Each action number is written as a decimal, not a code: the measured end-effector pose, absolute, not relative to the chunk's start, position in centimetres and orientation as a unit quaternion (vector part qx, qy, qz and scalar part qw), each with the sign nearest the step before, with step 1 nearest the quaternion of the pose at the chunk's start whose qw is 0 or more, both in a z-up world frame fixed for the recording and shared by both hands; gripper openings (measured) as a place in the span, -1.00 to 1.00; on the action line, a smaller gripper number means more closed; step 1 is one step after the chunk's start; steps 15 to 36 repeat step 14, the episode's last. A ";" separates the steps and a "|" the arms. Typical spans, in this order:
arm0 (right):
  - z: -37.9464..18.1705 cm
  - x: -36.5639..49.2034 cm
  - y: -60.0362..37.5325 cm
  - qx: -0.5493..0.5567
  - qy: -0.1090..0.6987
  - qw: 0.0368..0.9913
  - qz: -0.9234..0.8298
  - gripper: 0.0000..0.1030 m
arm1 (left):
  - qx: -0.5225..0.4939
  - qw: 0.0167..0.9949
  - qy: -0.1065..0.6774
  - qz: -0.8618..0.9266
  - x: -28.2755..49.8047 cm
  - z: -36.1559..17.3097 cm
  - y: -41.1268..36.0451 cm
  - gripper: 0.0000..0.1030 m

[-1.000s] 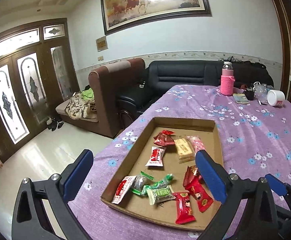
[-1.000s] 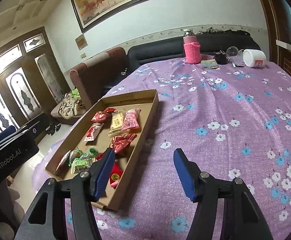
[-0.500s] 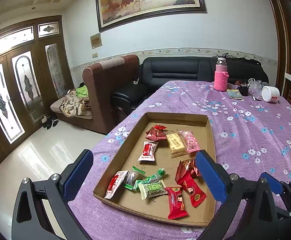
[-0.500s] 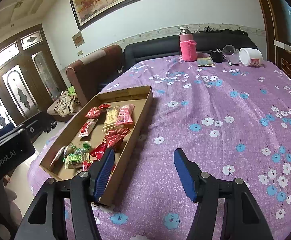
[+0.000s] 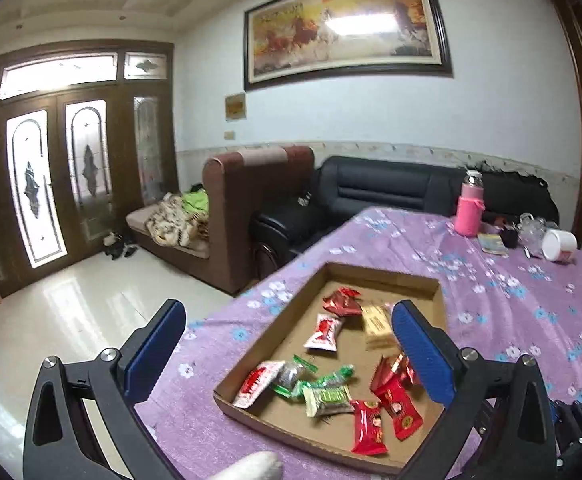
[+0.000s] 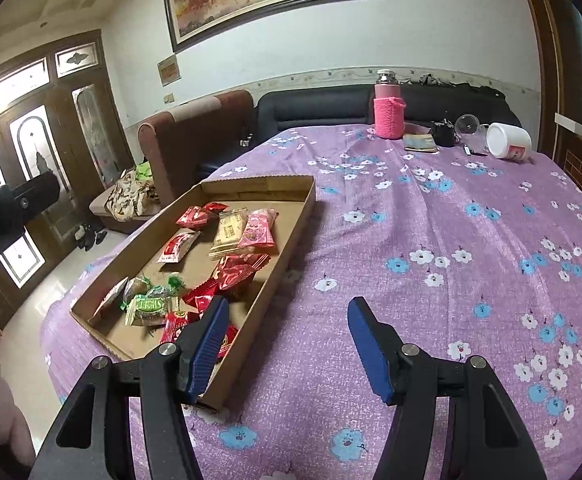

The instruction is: Organize snacks

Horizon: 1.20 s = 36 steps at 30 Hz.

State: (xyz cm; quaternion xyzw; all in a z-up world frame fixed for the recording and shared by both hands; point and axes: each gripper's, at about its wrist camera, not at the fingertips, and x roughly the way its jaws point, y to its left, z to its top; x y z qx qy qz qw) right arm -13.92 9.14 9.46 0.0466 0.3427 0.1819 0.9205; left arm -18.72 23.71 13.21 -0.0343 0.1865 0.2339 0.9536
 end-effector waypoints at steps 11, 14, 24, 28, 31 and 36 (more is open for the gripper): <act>9.5 -14.2 9.6 0.032 0.341 0.920 0.192 0.28 | -0.021 0.946 0.250 0.208 -16.9 11.9 22.8 1.00; 9.9 -13.8 8.5 0.042 0.346 0.918 0.189 0.28 | -0.012 0.948 0.261 0.182 -16.5 12.2 21.5 1.00; 9.9 -13.8 8.5 0.042 0.346 0.918 0.189 0.28 | -0.012 0.948 0.261 0.182 -16.5 12.2 21.5 1.00; 9.9 -13.8 8.5 0.042 0.346 0.918 0.189 0.28 | -0.012 0.948 0.261 0.182 -16.5 12.2 21.5 1.00; 9.9 -13.8 8.5 0.042 0.346 0.918 0.189 0.28 | -0.012 0.948 0.261 0.182 -16.5 12.2 21.5 1.00; 9.9 -13.8 8.5 0.042 0.346 0.918 0.189 0.28 | -0.012 0.948 0.261 0.182 -16.5 12.2 21.5 1.00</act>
